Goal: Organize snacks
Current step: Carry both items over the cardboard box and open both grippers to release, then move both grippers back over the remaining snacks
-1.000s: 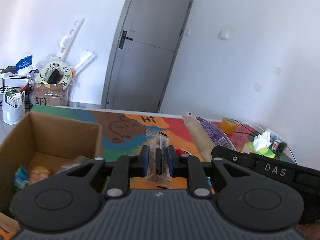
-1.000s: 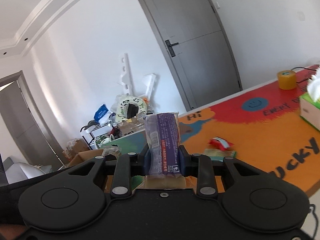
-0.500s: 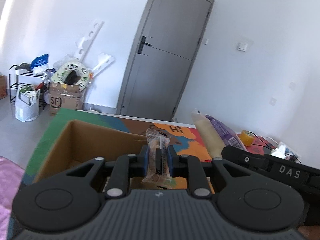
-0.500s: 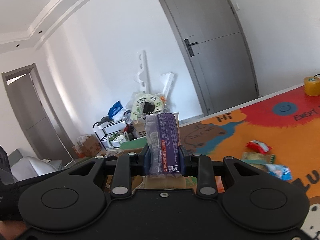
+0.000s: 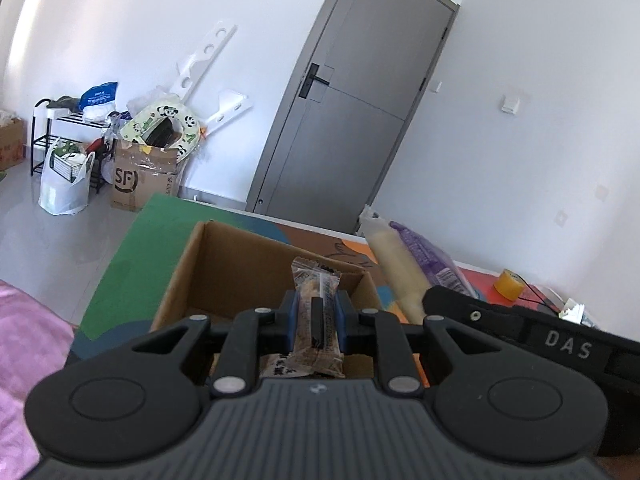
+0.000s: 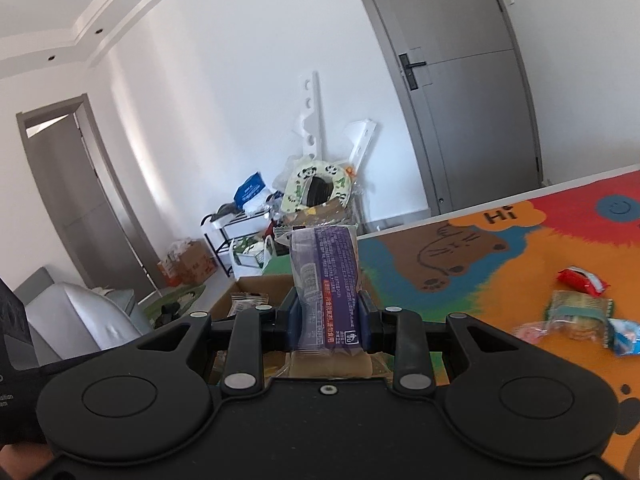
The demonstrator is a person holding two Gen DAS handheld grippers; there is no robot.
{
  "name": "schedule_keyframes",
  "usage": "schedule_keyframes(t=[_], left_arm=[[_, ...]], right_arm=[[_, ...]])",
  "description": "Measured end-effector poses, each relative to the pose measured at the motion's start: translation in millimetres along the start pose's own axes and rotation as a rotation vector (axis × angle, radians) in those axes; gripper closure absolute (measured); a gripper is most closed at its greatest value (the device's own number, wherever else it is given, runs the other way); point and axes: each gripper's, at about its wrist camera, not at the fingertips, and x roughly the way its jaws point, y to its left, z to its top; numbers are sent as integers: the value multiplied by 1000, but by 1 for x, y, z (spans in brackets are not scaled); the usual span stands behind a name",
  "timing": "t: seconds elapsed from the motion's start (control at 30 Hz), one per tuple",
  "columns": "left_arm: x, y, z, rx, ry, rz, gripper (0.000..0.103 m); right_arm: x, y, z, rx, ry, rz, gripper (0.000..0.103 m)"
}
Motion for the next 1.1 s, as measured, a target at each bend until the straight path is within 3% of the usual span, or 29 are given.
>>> schedule_keyframes(t=[0.23,0.3,0.37,0.63,0.83,1.0,1.1], left_arm=[[-13,16,7,-23,-40,35,85],[-13,20,10,-30,-45,45,85],[-15,22,11,-31,-49,52,85],[-10,11,8,-21,-33,43,83],[-6,2,3,-32,0,38,70],[-10,-13,-2,-12,4,41,47],[-12,-25,-7,1,13,41,34]], right_arm=[[18,21,-2,-11,35,36,73],[23,26,-1,14,39,77,69],[25,25,1,50,41,114,51],[7,12,1,51,24,36,49],[-8,-4,0,70,13,-2,43],[-24,-16,-3,90,-3,-26,36],[-37,-23,-4,96,-17,-51,27]])
